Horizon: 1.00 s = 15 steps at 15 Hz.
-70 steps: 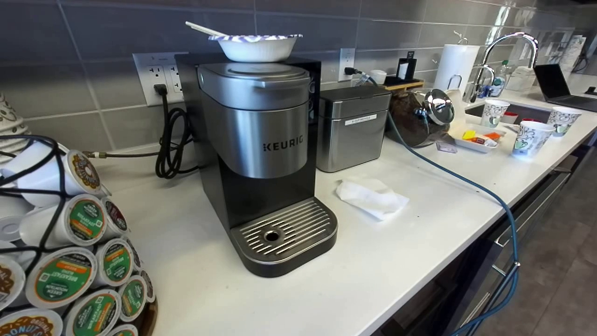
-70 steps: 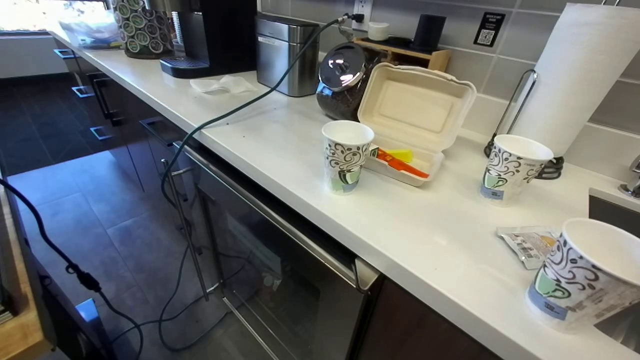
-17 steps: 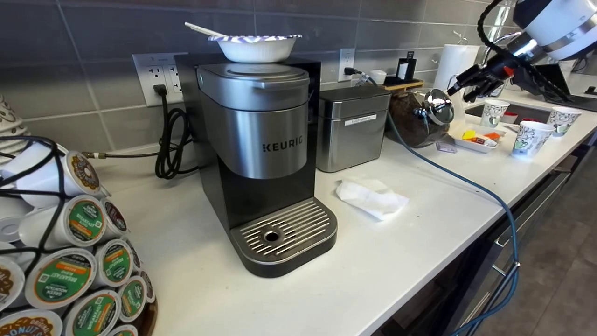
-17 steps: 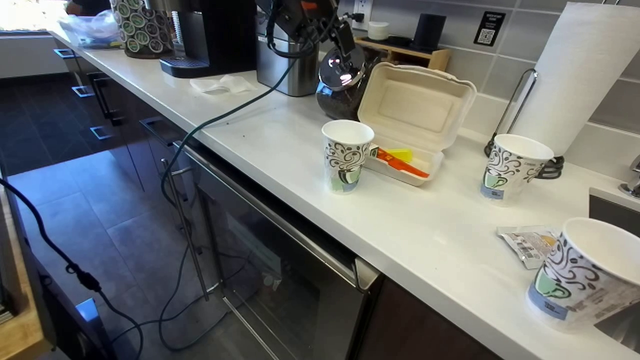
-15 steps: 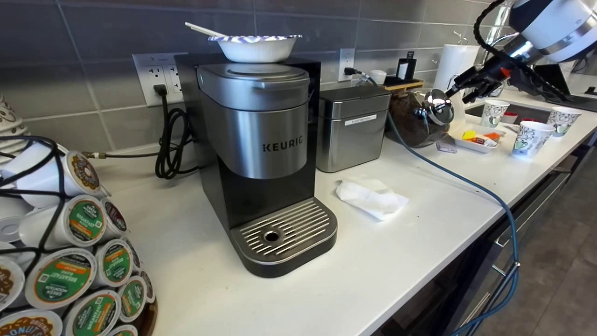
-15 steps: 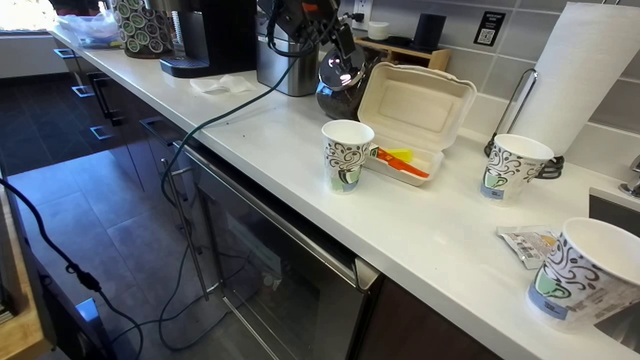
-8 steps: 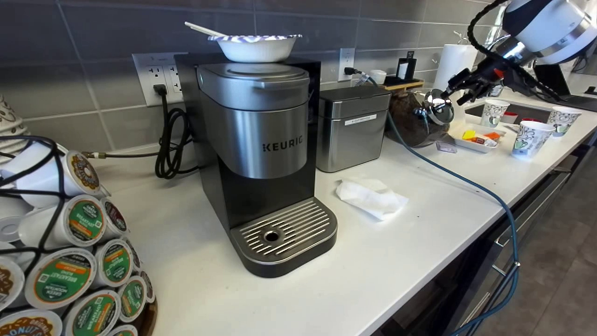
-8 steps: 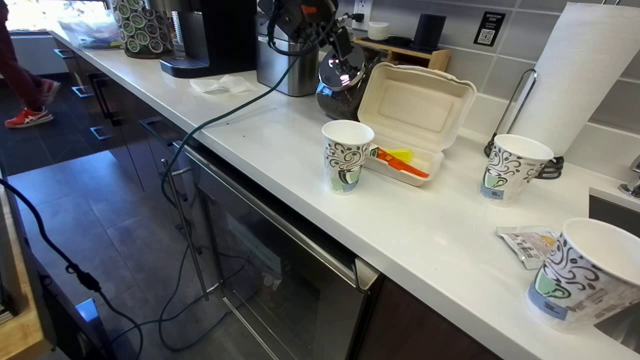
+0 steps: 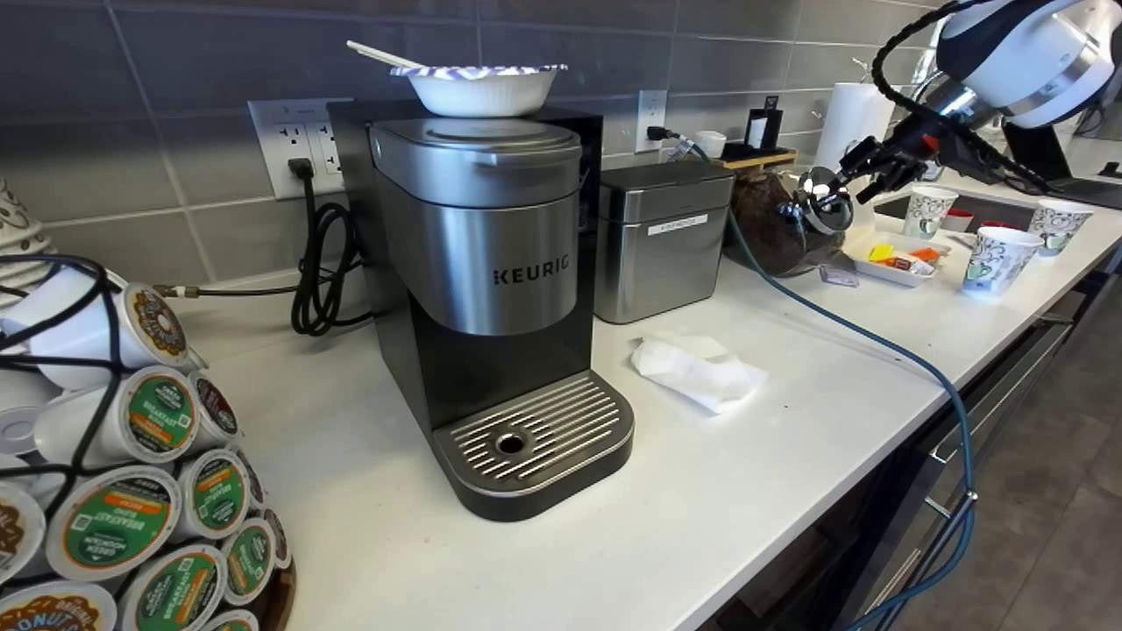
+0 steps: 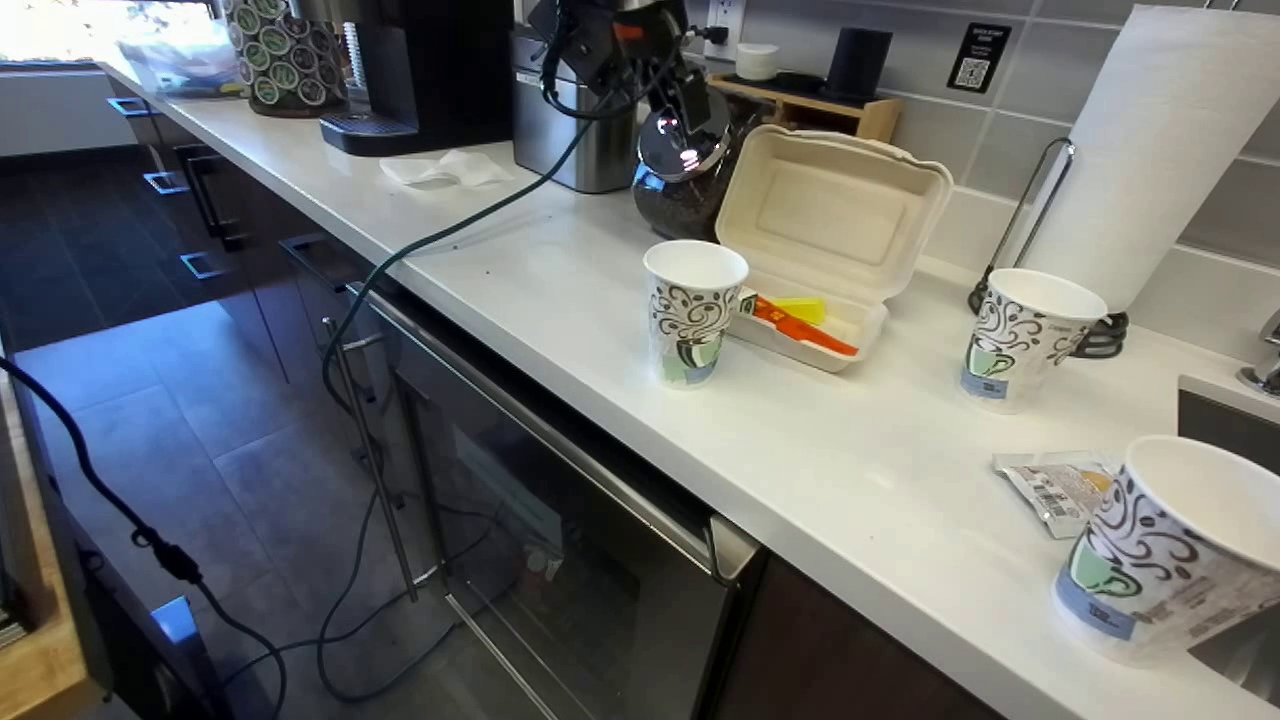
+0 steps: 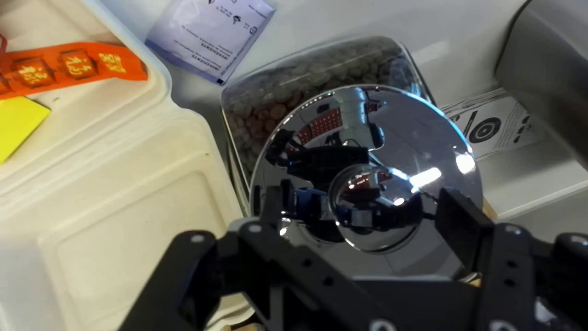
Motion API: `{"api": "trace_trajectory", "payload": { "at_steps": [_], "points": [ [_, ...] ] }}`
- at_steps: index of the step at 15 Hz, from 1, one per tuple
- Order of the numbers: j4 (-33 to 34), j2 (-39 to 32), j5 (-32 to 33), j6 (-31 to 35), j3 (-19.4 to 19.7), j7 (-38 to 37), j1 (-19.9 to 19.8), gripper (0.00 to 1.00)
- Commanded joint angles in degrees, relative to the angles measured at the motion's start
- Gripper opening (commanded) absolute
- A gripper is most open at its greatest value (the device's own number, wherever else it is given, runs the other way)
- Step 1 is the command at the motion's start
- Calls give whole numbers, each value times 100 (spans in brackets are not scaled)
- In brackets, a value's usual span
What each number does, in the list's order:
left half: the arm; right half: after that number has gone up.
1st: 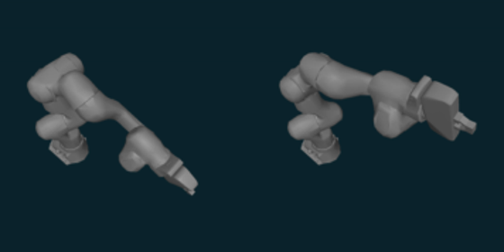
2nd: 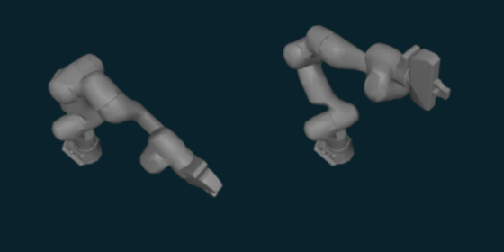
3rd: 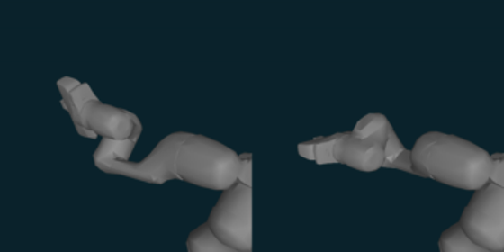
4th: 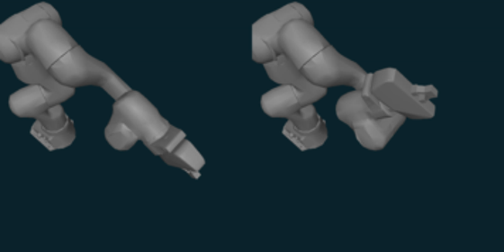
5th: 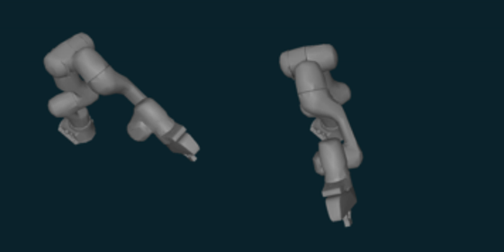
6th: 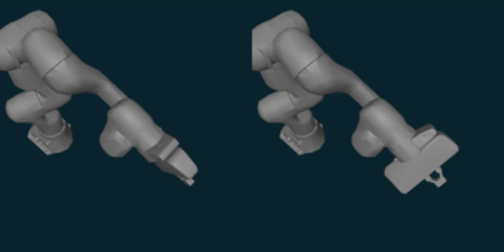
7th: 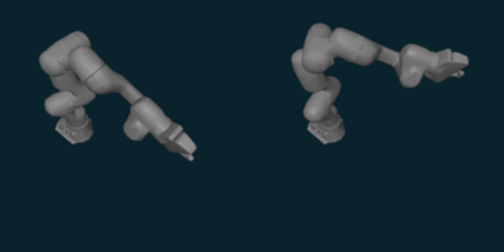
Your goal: Remove the lid from the container
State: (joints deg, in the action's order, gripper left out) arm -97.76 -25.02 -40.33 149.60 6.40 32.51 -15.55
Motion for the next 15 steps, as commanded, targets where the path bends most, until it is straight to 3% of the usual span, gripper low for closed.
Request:
{"api": "trace_trajectory", "payload": {
  "at_steps": [1, 6, 15],
  "points": [
    [175, -174, 366, 136, -195, -352, -133, 60],
    [243, -189, 669, 159, -320, -581, -158, 21],
    [-70, 128, 1018, 269, -430, -926, -206, 21]
  ]
}}
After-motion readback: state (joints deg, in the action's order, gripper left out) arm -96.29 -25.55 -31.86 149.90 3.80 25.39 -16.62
